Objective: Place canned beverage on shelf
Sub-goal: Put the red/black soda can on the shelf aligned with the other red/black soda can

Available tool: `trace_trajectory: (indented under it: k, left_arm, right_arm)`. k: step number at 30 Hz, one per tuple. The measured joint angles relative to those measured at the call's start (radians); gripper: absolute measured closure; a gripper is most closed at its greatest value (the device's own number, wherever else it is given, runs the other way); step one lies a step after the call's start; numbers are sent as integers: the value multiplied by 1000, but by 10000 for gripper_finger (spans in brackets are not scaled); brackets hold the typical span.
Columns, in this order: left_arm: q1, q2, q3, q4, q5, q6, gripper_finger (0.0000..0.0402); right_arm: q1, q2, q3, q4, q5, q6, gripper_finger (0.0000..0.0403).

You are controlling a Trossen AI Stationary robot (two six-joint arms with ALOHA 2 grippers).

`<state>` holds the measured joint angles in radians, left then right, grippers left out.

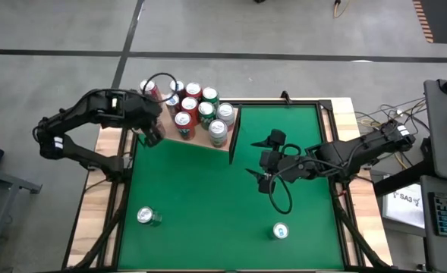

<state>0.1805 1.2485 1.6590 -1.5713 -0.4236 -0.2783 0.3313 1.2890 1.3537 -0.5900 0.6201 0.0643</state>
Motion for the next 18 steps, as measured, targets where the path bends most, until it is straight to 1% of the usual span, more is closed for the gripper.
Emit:
trace_trajectory:
  k: [2,7,9,13,18]
  left_arm:
    - [2,-25,-28,0,43,-2,401]
    - [1,-123,-118,0,51,-54,401]
    - [2,-158,-149,8,40,-93,401]
    - [1,-195,-183,27,-16,-191,401]
    - [1,-206,-239,76,-61,-227,402]
  right_arm:
    - [0,0,0,0,0,0,35]
    - [0,1,0,0,0,3,35]
    - [0,1,0,1,0,3,35]
    - [0,1,0,3,1,4,35]
    - [0,1,0,3,9,6,35]
